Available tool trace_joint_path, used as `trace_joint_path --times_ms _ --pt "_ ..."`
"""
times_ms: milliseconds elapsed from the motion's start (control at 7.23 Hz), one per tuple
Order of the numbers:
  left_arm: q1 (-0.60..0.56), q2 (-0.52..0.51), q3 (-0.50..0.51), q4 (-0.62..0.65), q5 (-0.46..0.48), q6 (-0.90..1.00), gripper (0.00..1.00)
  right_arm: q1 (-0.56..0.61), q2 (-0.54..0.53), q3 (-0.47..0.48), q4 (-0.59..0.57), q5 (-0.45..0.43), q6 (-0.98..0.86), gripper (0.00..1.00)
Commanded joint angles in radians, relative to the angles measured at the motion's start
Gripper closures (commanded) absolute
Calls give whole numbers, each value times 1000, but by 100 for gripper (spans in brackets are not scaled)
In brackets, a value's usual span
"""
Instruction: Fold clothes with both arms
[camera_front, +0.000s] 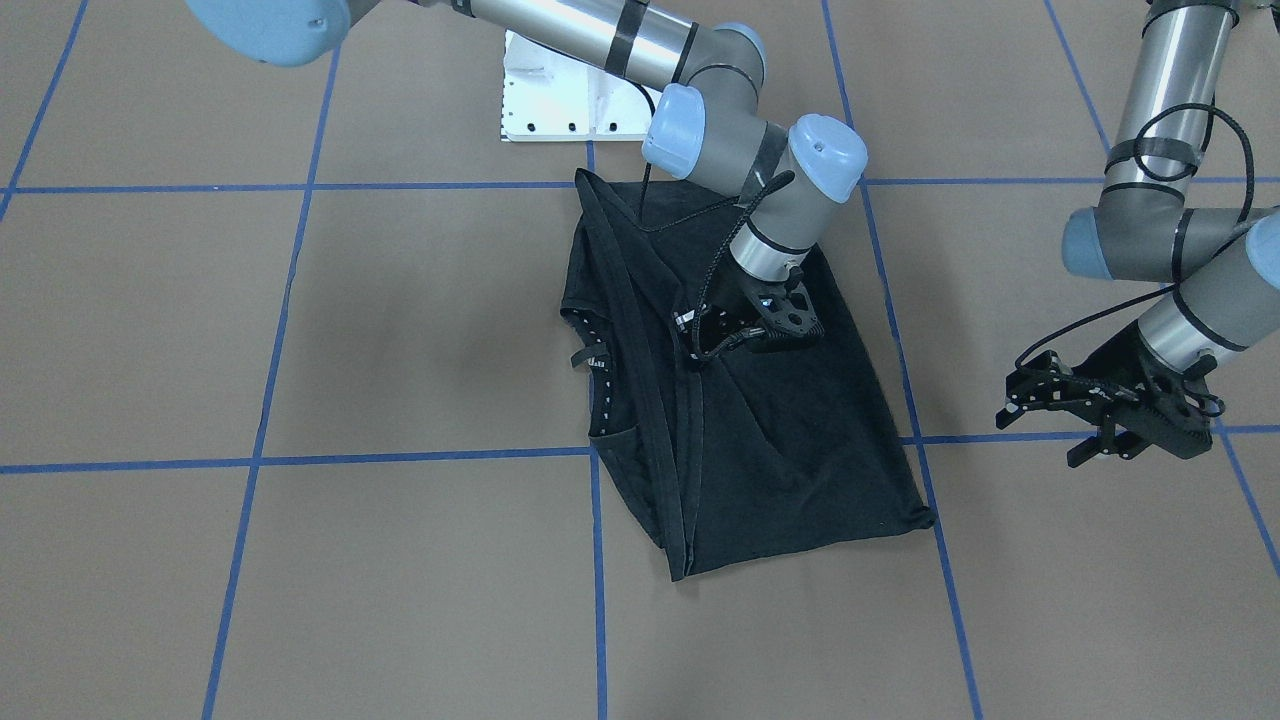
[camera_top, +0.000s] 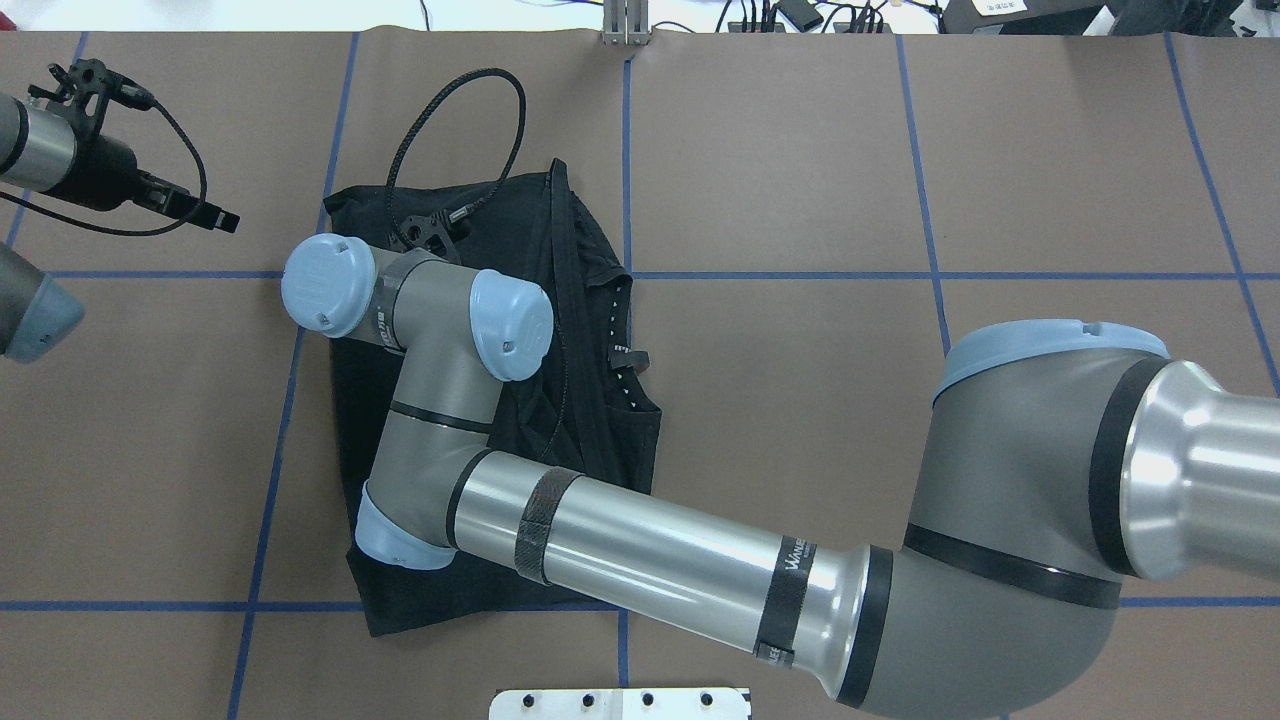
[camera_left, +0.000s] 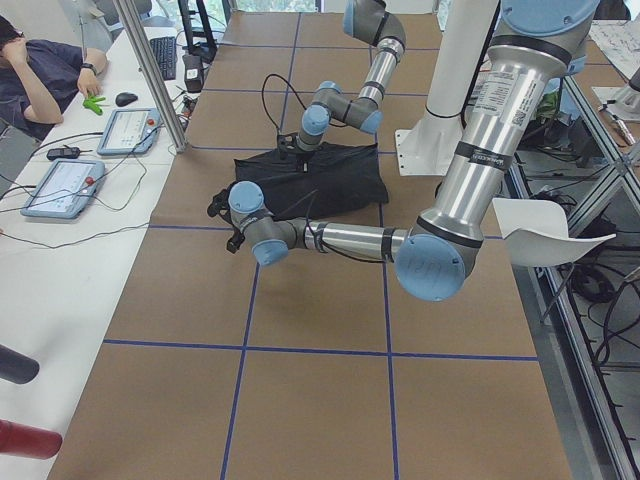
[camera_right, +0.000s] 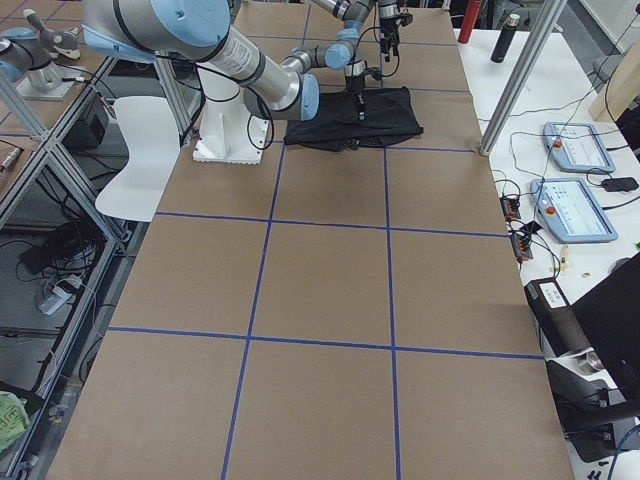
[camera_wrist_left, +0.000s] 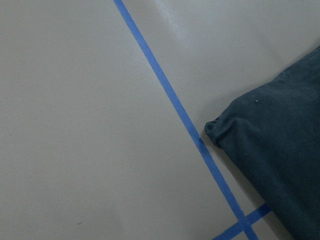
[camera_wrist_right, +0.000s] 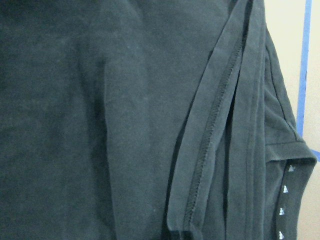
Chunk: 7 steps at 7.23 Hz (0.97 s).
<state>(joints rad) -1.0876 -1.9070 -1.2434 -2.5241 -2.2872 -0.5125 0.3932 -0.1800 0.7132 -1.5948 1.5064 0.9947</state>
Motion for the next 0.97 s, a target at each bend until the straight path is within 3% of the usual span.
trace_joint_path --times_ms 0,138,415,830 --pt "0 -1 1 -1 0 0 0 -2 1 2 -2 0 -1 92" --pt "-2 -1 -1 -1 0 0 0 10 4 6 -4 3 -2 100" --pt "0 -1 -1 -1 0 -1 0 41 -9 67 -89 57 -33 100" --pt "0 -1 -4 -1 0 -4 0 35 -233 351 -171 55 -36 100"
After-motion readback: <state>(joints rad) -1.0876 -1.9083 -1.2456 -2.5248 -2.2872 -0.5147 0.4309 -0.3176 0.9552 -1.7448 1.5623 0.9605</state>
